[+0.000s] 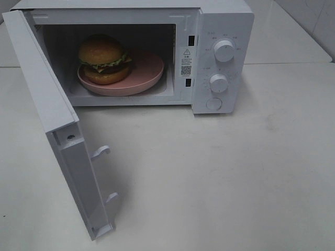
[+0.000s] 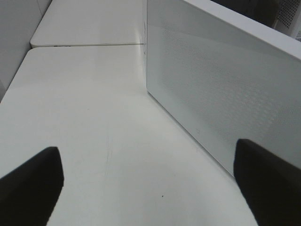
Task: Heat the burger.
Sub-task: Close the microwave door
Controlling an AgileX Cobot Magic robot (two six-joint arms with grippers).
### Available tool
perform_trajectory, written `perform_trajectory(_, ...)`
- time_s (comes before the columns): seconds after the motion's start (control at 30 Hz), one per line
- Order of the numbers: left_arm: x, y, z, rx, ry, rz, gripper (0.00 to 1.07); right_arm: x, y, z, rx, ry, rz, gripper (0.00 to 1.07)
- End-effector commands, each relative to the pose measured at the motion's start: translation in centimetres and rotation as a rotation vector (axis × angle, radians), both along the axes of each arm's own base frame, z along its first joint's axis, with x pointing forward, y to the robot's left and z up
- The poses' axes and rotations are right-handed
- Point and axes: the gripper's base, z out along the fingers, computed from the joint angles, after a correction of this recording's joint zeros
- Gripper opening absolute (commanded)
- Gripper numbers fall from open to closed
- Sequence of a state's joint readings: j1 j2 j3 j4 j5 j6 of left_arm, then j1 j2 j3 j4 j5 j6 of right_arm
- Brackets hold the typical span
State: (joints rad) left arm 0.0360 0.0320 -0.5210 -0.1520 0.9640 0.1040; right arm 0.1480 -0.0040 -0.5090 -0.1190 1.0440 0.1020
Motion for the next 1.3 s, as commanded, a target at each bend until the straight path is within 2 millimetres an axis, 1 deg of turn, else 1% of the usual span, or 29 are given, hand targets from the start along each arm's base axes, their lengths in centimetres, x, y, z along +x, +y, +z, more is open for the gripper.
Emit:
perform_trajectory(0.03, 1.7, 0.2, 0.8, -0.006, -0.006, 0.009, 0.8, -0.4, 0.0, 0.0, 0.013, -0.032, -0.011, 0.74)
perform_trajectory(0.07, 1.7, 0.2, 0.8, -0.006, -0.006, 0.009, 0.8, -0.4, 0.0, 0.0, 0.013, -0.032, -0.011, 0.74)
perform_trajectory(0.1, 2.2, 0.2, 0.9, -0.005, 0.005, 0.01, 0.77, -0.4, 0.0, 0.0, 0.013, -0.032, -0.011, 0.74)
perform_trajectory(0.13, 3.0, 0.2, 1.0, -0.004, 0.022, 0.013, 0.68, -0.4, 0.0, 0.0, 0.013, -0.032, -0.011, 0.74)
perform_trajectory(0.17, 3.0, 0.2, 1.0, -0.004, 0.022, 0.013, 0.68, -0.4, 0.0, 0.0, 0.013, -0.032, -0.011, 0.74)
perform_trajectory(0.2, 3.5, 0.2, 1.0, -0.005, 0.037, 0.014, 0.62, -0.4, 0.0, 0.0, 0.013, -0.032, -0.011, 0.74)
perform_trajectory(0.23, 3.5, 0.2, 1.0, -0.005, 0.037, 0.014, 0.62, -0.4, 0.0, 0.0, 0.013, -0.032, -0.011, 0.74)
perform_trajectory(0.3, 5.3, 0.4, 0.9, -0.009, 0.08, 0.021, 0.45, -0.4, 0.0, 0.0, 0.013, -0.032, -0.011, 0.74)
perform_trajectory(0.33, 5.3, 0.4, 0.9, -0.009, 0.08, 0.021, 0.45, -0.4, 0.0, 0.0, 0.013, -0.032, -0.011, 0.74)
perform_trajectory(0.37, 5.8, 0.4, 0.8, -0.01, 0.095, 0.022, 0.42, -0.4, 0.0, 0.0, 0.013, -0.032, -0.011, 0.74)
perform_trajectory(0.4, 6.7, 0.4, 0.8, -0.011, 0.114, 0.026, 0.34, -0.4, 0.0, 0.0, 0.013, -0.032, -0.011, 0.74)
perform_trajectory(0.43, 6.7, 0.4, 0.8, -0.011, 0.114, 0.026, 0.34, -0.4, 0.0, 0.0, 0.013, -0.032, -0.011, 0.74)
perform_trajectory(0.47, 7.6, 0.5, 0.5, -0.013, 0.145, 0.029, 0.25, -0.4, 0.0, 0.0, 0.012, -0.032, -0.011, 0.74)
perform_trajectory(0.5, 7.6, 0.5, 0.5, -0.013, 0.145, 0.029, 0.25, -0.4, 0.0, 0.0, 0.012, -0.032, -0.011, 0.74)
perform_trajectory(0.53, 8.0, 0.5, 0.5, -0.013, 0.153, 0.03, 0.21, -0.4, 0.0, 0.0, 0.012, -0.032, -0.011, 0.74)
perform_trajectory(0.57, 9.0, 0.6, 0.3, -0.015, 0.165, 0.035, 0.12, -0.4, 0.0, 0.0, 0.012, -0.032, -0.011, 0.74)
perform_trajectory(0.6, 9.0, 0.6, 0.3, -0.015, 0.165, 0.035, 0.12, -0.4, 0.0, 0.0, 0.012, -0.032, -0.011, 0.74)
perform_trajectory(0.67, 10.4, 0.7, -0.3, -0.018, 0.182, 0.045, 0.0, -0.4, 0.0, 0.0, 0.012, -0.032, -0.011, 0.74)
perform_trajectory(0.7, 10.4, 0.7, -0.3, -0.018, 0.182, 0.045, 0.0, -0.4, 0.0, 0.0, 0.012, -0.032, -0.011, 0.74)
perform_trajectory(0.77, 11.5, 0.8, -1.1, -0.013, 0.162, 0.057, 0.0, -0.4, 0.0, 0.0, 0.012, -0.032, -0.011, 0.74)
perform_trajectory(0.8, 11.5, 0.8, -1.1, -0.013, 0.162, 0.057, 0.0, -0.4, 0.0, 0.0, 0.012, -0.032, -0.011, 0.74)
perform_trajectory(0.83, 12.2, 0.9, -1.8, -0.013, 0.133, 0.068, 0.0, -0.4, 0.0, 0.0, 0.012, -0.032, -0.011, 0.74)
perform_trajectory(0.87, 12.2, 0.9, -1.8, -0.013, 0.133, 0.068, 0.0, -0.4, 0.0, 0.0, 0.012, -0.032, -0.011, 0.74)
perform_trajectory(0.93, 13.0, 1.1, -2.7, -0.012, 0.081, 0.088, 0.0, -0.4, 0.0, 0.0, 0.012, -0.032, -0.011, 0.74)
perform_trajectory(0.97, 13.0, 1.1, -2.7, -0.012, 0.081, 0.088, 0.0, -0.4, 0.0, 0.0, 0.012, -0.032, -0.011, 0.74)
perform_trajectory(1.0, 13.4, 1.3, -3.4, -0.01, 0.052, 0.1, 0.0, -0.4, 0.0, 0.0, 0.012, -0.032, -0.011, 0.74)
perform_trajectory(1.07, 13.5, 1.3, -3.7, -0.009, 0.03, 0.107, 0.0, -0.4, 0.0, 0.0, 0.012, -0.032, -0.011, 0.74)
perform_trajectory(1.13, 13.9, 1.5, -4.6, -0.006, -0.016, 0.124, 0.0, -0.4, 0.0, 0.0, 0.012, -0.032, -0.011, 0.74)
perform_trajectory(1.3, 14.7, 1.7, -5.5, 0.005, -0.069, 0.144, 0.0, -0.4, 0.0, 0.0, 0.012, -0.032, -0.011, 0.74)
